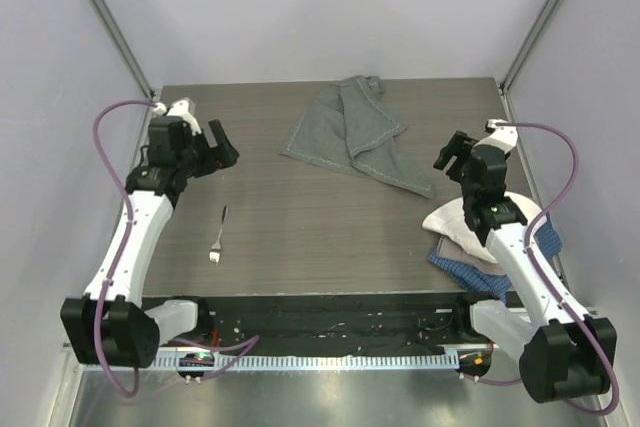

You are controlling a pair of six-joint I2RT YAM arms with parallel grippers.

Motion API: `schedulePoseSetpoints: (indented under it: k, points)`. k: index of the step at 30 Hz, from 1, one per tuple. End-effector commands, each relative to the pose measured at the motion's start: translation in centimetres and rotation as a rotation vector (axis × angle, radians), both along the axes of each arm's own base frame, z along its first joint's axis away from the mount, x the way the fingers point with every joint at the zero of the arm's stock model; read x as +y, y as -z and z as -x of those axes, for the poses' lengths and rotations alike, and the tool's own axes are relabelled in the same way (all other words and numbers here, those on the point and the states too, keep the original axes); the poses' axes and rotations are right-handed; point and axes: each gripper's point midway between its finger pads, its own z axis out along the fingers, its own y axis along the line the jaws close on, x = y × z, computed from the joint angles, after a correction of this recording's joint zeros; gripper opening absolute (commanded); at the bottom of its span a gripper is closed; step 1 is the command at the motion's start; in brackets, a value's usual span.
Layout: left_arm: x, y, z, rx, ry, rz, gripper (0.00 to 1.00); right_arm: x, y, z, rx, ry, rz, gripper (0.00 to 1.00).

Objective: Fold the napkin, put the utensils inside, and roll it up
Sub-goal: Move the napkin to the centre of the board

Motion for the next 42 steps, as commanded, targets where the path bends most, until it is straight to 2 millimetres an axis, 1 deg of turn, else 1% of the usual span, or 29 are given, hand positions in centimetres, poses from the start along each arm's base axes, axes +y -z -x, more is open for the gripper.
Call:
schedulePoseSetpoints:
  k: [1,2,4,5,6,7,8,9,11,12,13,15,17,18,19,21,22,23,24,25,27,28,31,33,34,35,37,38,42]
  points:
    - [-3.3,0.1,-2.1,0.002,-0.019,-0.023,0.91,1.2,-0.6,-0.9,-0.003,-0.042,-0.050,0.77]
    - [-4.2,1.5,-3.4,0.023,-0.017,-0.038,0.91,1.4,-0.3,-0.9,0.009,-0.049,-0.051,0.77]
    - [-6.1,2.2,-4.8,0.038,0.006,-0.018,0.90,1.8,0.5,-1.0,0.039,-0.069,-0.059,0.77]
    - [-6.8,4.8,-6.1,0.097,0.015,-0.019,0.87,2.0,0.6,-1.0,0.045,-0.074,-0.062,0.77]
    - [-7.2,4.6,-7.2,0.091,0.012,-0.014,0.84,2.1,1.0,-0.9,0.063,-0.079,-0.063,0.77]
    - [-7.4,5.7,-8.0,0.116,0.008,-0.019,0.81,2.3,1.0,-0.9,0.066,-0.086,-0.070,0.77]
    - [-7.7,7.9,-8.9,0.165,0.005,-0.031,0.77,2.6,1.3,-0.7,0.076,-0.100,-0.074,0.77]
    - [-8.1,7.7,-10.2,0.156,0.008,-0.030,0.76,2.7,1.4,-0.6,0.081,-0.105,-0.078,0.77]
    - [-8.6,8.6,-11.4,0.172,0.015,-0.036,0.73,2.9,1.3,-0.4,0.083,-0.113,-0.086,0.76]
    - [-9.2,9.6,-12.5,0.186,0.021,-0.043,0.72,3.0,1.5,-0.3,0.090,-0.115,-0.088,0.77]
    - [-9.5,9.9,-13.0,0.190,0.025,-0.047,0.71,3.1,1.7,-0.2,0.093,-0.117,-0.089,0.77]
    - [-10.2,11.2,-14.2,0.215,0.035,-0.076,0.68,3.3,1.8,0.0,0.098,-0.126,-0.094,0.76]
    - [-10.6,12.2,-14.9,0.239,0.043,-0.105,0.66,3.4,2.2,0.1,0.109,-0.132,-0.099,0.76]
    - [-11.2,11.6,-15.7,0.227,0.048,-0.109,0.66,3.5,2.3,0.2,0.114,-0.135,-0.103,0.76]
    - [-11.1,13.6,-15.6,0.280,0.049,-0.133,0.65,3.6,2.3,0.2,0.117,-0.137,-0.105,0.76]
    - [-11.5,13.7,-16.4,0.283,0.056,-0.150,0.64,3.7,2.5,0.3,0.121,-0.140,-0.105,0.76]
    - [-11.6,14.8,-16.2,0.310,0.060,-0.168,0.63,3.7,2.5,0.3,0.122,-0.142,-0.104,0.76]
    - [-11.8,15.2,-16.3,0.318,0.066,-0.173,0.61,3.7,2.5,0.3,0.122,-0.141,-0.105,0.76]
    - [-12.0,15.0,-16.6,0.313,0.072,-0.178,0.60,3.7,2.6,0.4,0.125,-0.142,-0.105,0.76]
    - [-12.3,15.8,-16.3,0.337,0.081,-0.192,0.58,3.7,2.7,0.3,0.128,-0.140,-0.106,0.76]
    - [-12.5,15.7,-16.3,0.337,0.085,-0.217,0.57,3.8,2.9,0.3,0.134,-0.144,-0.108,0.76]
    - [-12.7,16.2,-16.1,0.346,0.089,-0.232,0.56,4.0,2.9,0.3,0.136,-0.150,-0.113,0.76]
    - [-13.0,16.3,-16.1,0.345,0.090,-0.259,0.53,4.2,3.1,0.1,0.139,-0.157,-0.122,0.76]
    - [-13.1,17.1,-15.8,0.367,0.092,-0.283,0.52,4.4,3.1,0.1,0.138,-0.163,-0.125,0.76]
    - [-13.2,16.8,-16.2,0.362,0.092,-0.284,0.53,4.5,3.2,0.1,0.142,-0.165,-0.125,0.76]
    - [-13.0,17.9,-15.9,0.396,0.094,-0.296,0.52,4.5,3.2,0.1,0.141,-0.164,-0.125,0.76]
    - [-13.3,18.0,-16.2,0.401,0.098,-0.303,0.53,4.6,3.3,0.1,0.143,-0.169,-0.124,0.76]
    - [-13.2,18.6,-16.1,0.413,0.097,-0.311,0.53,4.5,3.3,0.2,0.144,-0.168,-0.126,0.76]
    - [-13.2,19.2,-16.3,0.417,0.090,-0.325,0.53,4.6,3.5,0.2,0.146,-0.167,-0.127,0.76]
